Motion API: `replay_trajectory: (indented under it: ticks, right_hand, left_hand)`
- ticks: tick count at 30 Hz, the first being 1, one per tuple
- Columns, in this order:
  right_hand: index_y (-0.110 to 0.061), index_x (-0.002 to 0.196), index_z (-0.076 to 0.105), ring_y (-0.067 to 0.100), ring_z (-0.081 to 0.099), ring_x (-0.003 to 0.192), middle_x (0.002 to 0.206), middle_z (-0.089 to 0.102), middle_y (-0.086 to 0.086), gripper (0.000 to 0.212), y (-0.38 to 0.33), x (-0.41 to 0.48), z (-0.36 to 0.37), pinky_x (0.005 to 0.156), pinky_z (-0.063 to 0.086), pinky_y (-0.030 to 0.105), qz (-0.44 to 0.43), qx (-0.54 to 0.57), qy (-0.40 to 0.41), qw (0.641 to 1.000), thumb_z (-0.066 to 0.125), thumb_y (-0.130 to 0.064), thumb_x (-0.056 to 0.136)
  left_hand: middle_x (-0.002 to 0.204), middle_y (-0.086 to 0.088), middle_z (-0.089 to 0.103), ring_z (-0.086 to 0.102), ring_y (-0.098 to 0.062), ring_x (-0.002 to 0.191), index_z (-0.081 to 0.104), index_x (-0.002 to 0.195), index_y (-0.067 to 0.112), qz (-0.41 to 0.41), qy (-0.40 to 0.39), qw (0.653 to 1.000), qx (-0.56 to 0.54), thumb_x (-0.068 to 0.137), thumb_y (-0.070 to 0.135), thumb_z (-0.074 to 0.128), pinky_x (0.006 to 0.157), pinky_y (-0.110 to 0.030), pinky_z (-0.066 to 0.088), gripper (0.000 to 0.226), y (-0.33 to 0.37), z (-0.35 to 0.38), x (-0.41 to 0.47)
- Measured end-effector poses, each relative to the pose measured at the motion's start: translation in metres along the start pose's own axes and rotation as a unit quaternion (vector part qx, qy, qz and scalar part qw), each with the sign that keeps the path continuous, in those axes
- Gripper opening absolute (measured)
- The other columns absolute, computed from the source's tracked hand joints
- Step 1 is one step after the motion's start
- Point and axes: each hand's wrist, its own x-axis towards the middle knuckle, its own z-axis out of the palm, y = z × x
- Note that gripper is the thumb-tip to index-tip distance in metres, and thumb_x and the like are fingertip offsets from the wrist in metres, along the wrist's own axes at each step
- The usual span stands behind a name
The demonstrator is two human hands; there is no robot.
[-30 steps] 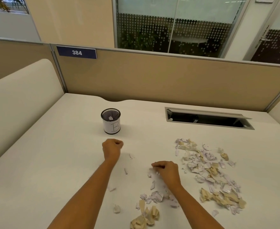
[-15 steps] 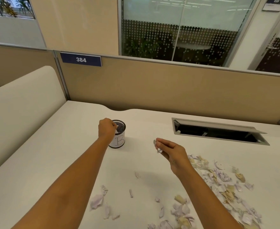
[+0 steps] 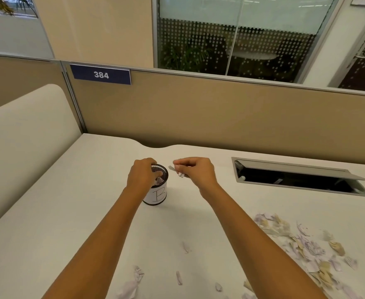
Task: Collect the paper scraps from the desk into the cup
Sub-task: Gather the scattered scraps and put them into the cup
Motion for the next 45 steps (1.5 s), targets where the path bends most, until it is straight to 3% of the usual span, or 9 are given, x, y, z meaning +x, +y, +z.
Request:
replay_trajectory:
  ticks: [3, 7, 14, 16, 22, 30, 36, 41, 45]
  right_hand:
    - [-0.004, 0.09, 0.076, 0.011, 0.061, 0.065, 0.088, 0.074, 0.013, 0.016, -0.005, 0.018, 0.028, 0.067, 0.051, 0.017, -0.063, -0.127, -0.004, 0.99, 0.068, 0.001, 0.077]
    - [-0.005, 0.097, 0.075, 0.025, 0.067, 0.092, 0.102, 0.073, 0.013, 0.019, -0.003, 0.033, 0.063, 0.084, 0.052, 0.026, -0.107, -0.31, -0.06, 0.943, 0.063, -0.002, 0.083]
    - [-0.012, 0.115, 0.064, 0.027, 0.065, 0.095, 0.109, 0.068, 0.009, 0.027, 0.007, 0.035, 0.09, 0.082, 0.052, 0.032, -0.127, -0.542, -0.154, 0.816, 0.053, -0.015, 0.091]
    - [-0.014, 0.114, 0.066, 0.027, 0.065, 0.094, 0.107, 0.069, 0.009, 0.026, 0.004, 0.032, 0.087, 0.079, 0.051, 0.031, -0.143, -0.531, -0.132, 0.825, 0.052, -0.018, 0.092]
    - [-0.013, 0.099, 0.071, 0.021, 0.062, 0.096, 0.106, 0.068, 0.006, 0.017, 0.0, 0.017, 0.056, 0.085, 0.053, 0.034, -0.143, -0.318, -0.023, 0.937, 0.058, -0.016, 0.089]
    - [-0.02, 0.11, 0.064, 0.014, 0.056, 0.106, 0.114, 0.064, -0.003, 0.024, 0.038, -0.074, 0.002, 0.089, 0.044, 0.024, -0.178, -0.295, -0.007, 0.939, 0.051, -0.032, 0.095]
    - [-0.025, 0.126, 0.056, 0.016, 0.051, 0.124, 0.134, 0.057, -0.004, 0.036, 0.104, -0.205, -0.005, 0.104, 0.037, 0.033, -0.309, -0.403, -0.223, 0.832, 0.04, -0.039, 0.097]
    - [-0.042, 0.13, 0.041, -0.001, 0.042, 0.13, 0.137, 0.048, -0.026, 0.037, 0.168, -0.281, -0.019, 0.11, 0.036, 0.024, -0.419, -0.535, -0.374, 0.632, 0.029, -0.05, 0.096]
    - [-0.034, 0.144, 0.027, 0.012, 0.03, 0.142, 0.15, 0.037, -0.015, 0.047, 0.18, -0.284, -0.041, 0.118, 0.025, 0.032, -0.44, -0.554, -0.366, 0.605, 0.022, -0.047, 0.099]
  left_hand:
    - [0.136, -0.01, 0.052, 0.05, -0.028, 0.123, 0.047, 0.134, 0.014, 0.01, 0.008, 1.0, -0.008, 0.074, 0.034, 0.076, 0.097, -0.037, 0.044, 0.069, -0.009, -0.003, -0.01]
    - [0.147, -0.009, 0.036, 0.036, -0.026, 0.135, 0.024, 0.146, 0.01, 0.009, -0.062, 0.998, 0.022, 0.066, 0.043, 0.08, 0.104, -0.04, 0.037, 0.102, -0.02, 0.0, -0.017]
    - [0.145, -0.008, 0.041, 0.048, -0.027, 0.127, 0.03, 0.143, 0.011, 0.016, -0.032, 0.999, 0.015, 0.068, 0.038, 0.08, 0.102, -0.04, 0.043, 0.094, -0.03, 0.007, -0.015]
    - [0.137, -0.008, 0.049, 0.054, -0.027, 0.119, 0.039, 0.136, 0.012, 0.02, -0.023, 1.0, 0.004, 0.066, 0.039, 0.08, 0.097, -0.04, 0.047, 0.085, -0.032, 0.008, -0.016]
    - [0.129, -0.007, 0.055, 0.052, -0.025, 0.117, 0.044, 0.131, 0.014, 0.043, 0.016, 0.999, -0.014, 0.068, 0.044, 0.078, 0.095, -0.039, 0.049, 0.078, -0.034, 0.007, -0.032]
    - [0.146, -0.01, 0.041, 0.039, -0.027, 0.133, 0.037, 0.14, 0.011, 0.013, 0.042, 0.999, -0.017, 0.088, 0.036, 0.06, 0.109, -0.042, 0.037, 0.062, -0.04, 0.018, -0.095]
    - [0.142, -0.009, 0.045, 0.041, -0.028, 0.131, 0.047, 0.134, 0.01, 0.0, 0.013, 1.0, -0.006, 0.091, 0.031, 0.055, 0.104, -0.041, 0.035, 0.048, -0.058, 0.037, -0.147]
    - [0.141, -0.006, 0.048, 0.041, -0.023, 0.133, 0.051, 0.131, 0.014, -0.004, 0.002, 1.0, -0.002, 0.095, 0.031, 0.048, 0.109, -0.039, 0.033, 0.04, -0.073, 0.052, -0.186]
    - [0.141, -0.008, 0.049, 0.041, -0.023, 0.133, 0.053, 0.13, 0.013, -0.005, 0.022, 0.999, 0.032, 0.097, 0.031, 0.043, 0.113, -0.038, 0.029, 0.039, -0.08, 0.061, -0.214]
